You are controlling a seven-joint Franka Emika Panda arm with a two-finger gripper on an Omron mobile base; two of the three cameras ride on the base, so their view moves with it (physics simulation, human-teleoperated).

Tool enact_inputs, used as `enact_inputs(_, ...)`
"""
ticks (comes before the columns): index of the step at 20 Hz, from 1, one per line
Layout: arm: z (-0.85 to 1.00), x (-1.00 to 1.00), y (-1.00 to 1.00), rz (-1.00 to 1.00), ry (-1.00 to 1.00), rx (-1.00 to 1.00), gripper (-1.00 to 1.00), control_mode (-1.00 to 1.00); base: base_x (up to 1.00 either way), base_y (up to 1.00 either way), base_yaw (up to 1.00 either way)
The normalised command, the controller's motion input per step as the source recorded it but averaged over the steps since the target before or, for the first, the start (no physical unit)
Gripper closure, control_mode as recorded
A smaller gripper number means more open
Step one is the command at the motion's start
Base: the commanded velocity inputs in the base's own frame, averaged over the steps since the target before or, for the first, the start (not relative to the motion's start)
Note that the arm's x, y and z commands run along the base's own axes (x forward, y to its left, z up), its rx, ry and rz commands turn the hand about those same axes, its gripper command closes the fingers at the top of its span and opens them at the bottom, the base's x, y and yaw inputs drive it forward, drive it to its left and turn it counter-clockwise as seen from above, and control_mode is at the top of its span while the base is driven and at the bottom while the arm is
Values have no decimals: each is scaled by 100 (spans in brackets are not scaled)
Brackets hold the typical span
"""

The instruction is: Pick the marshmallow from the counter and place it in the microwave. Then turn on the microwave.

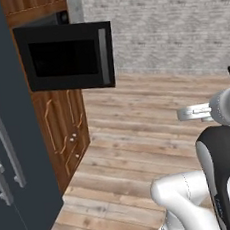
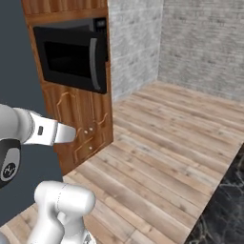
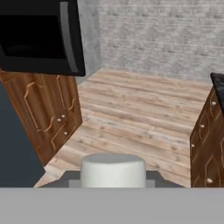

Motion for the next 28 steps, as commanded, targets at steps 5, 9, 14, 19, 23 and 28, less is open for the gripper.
enact_inputs(5,0,0,0,0,0,0,100,100,56,-28,-5)
enact_inputs(9,0,0,0,0,0,0,100,100,54,-27,-6)
enact_inputs(14,0,0,0,0,0,0,100,100,48,-25,-5)
enact_inputs(19,0,0,0,0,0,0,100,100,38,-20,-3)
enact_inputs(23,0,0,0,0,0,0,100,100,34,-17,-1)
enact_inputs(28,0,0,0,0,0,0,100,100,39,-10,0)
